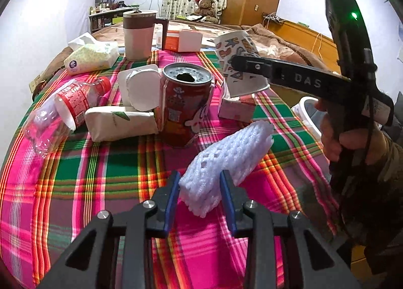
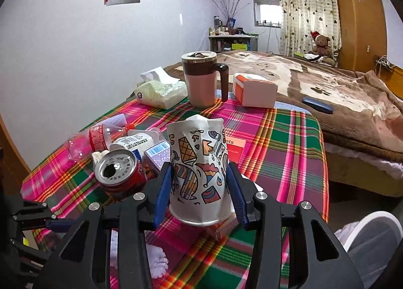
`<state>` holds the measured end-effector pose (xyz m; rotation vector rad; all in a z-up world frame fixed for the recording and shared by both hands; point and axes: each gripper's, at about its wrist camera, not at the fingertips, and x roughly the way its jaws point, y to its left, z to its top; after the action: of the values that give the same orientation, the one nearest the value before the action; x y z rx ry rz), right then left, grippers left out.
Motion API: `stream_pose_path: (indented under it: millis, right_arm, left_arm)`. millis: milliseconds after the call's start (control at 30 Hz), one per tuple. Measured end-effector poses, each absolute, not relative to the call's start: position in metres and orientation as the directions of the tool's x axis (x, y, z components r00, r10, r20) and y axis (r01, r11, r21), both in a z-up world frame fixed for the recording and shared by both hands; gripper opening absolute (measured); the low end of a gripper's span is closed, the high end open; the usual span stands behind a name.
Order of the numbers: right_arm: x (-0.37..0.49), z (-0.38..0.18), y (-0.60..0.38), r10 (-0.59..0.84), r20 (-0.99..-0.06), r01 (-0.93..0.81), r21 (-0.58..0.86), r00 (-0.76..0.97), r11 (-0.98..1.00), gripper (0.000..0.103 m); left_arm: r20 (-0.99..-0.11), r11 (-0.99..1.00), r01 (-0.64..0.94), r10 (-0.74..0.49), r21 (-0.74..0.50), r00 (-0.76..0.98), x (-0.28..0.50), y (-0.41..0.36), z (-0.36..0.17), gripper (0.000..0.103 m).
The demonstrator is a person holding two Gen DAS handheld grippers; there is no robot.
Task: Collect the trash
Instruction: 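Carry the foam net and paper cup over the white bin and open both tools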
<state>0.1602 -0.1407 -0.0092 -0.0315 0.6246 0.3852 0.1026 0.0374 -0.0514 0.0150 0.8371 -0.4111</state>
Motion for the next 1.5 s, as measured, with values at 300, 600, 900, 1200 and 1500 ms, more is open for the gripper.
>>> stream_pose_path:
  millis: [300, 600, 900, 1200, 1500]
  right_arm:
    - [0.133, 0.007, -0.161, 0.325, -0.533, -0.330, 0.089, 0.782, 0.940, 0.045]
    - [0.103, 0.018, -0.202, 0.255, -0.506, -0.242, 0.092, 0.824, 0.966, 0.045]
    - [0.085, 0.024, -0.239, 0.141, -0.491, -0.125, 0.066, 0.860, 0.990, 0.045]
    - [0.075, 0.012, -0.272, 0.042, -0.509, -0.014, 0.059, 0.860, 0.998, 0.045]
    - [0.071, -0.015, -0.322, -0.048, -0.569, 0.109, 0.073, 0.821, 0.991, 0.045]
  left_arm:
    - [-0.691, 0.921, 0.362, -0.354, -0.143, 0.630, 0.092, 0.026, -0.031, 0.034]
    - [-0.649, 0.898, 0.412, -0.407, -0.154, 0.643, 0.087, -0.010, -0.007, 0.034]
    - [-0.635, 0.859, 0.487, -0.464, -0.155, 0.617, 0.094, -0.064, 0.003, 0.034]
    - [-0.630, 0.827, 0.535, -0.510, -0.173, 0.585, 0.109, -0.126, 0.005, 0.034]
    - [-0.673, 0.789, 0.592, -0.528, -0.163, 0.518, 0.120, -0.190, -0.012, 0.034]
